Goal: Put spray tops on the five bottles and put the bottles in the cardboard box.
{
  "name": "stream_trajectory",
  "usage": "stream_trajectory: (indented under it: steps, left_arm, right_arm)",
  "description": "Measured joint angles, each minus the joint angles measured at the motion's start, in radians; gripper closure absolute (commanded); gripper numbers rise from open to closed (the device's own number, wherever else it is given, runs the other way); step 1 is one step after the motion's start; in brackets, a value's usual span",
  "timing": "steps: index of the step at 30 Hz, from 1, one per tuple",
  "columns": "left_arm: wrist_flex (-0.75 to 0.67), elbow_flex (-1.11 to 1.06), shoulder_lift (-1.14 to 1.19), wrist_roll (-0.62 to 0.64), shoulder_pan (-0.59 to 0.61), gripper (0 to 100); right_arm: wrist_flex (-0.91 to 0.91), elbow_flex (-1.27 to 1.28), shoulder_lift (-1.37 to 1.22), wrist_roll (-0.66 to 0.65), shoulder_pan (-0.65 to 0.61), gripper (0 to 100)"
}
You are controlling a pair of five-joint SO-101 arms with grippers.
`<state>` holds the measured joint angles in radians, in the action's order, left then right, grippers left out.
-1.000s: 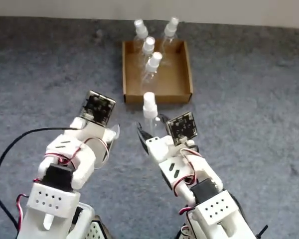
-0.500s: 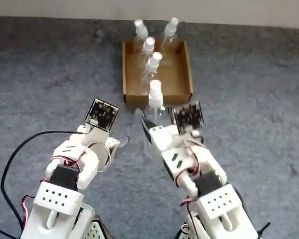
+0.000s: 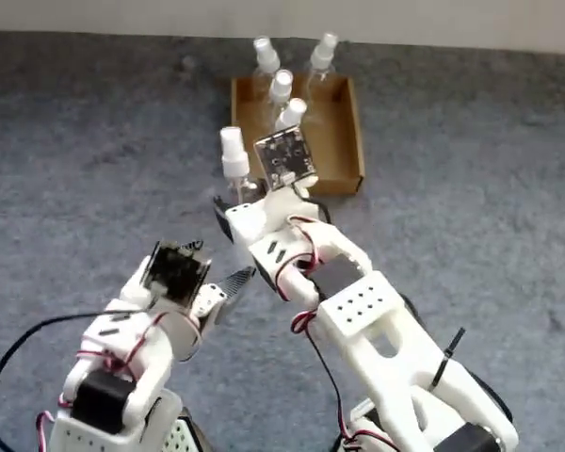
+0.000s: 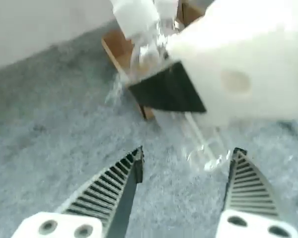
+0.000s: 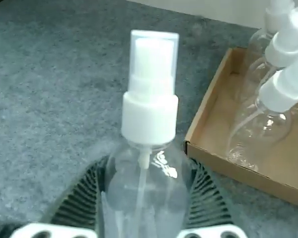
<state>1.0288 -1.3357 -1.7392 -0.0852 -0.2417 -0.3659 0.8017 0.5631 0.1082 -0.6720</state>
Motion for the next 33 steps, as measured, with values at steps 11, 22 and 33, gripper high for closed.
stream_trajectory:
  steps: [11,22,33]
  left_arm:
    - [-0.058,-0.021,0.083,0.002,0.006,78]
    - [-0.186,-0.021,0.25,0.002,0.095,78]
    - [-0.189,-0.021,0.252,0.0,0.106,78]
  right_arm:
    - [-0.451,-0.256,0.0,0.0,-0.06,99.4]
    - [-0.597,-0.358,-0.005,0.0,-0.064,99.4]
    - [-0.574,-0.442,-0.009,-0.094,0.183,99.4]
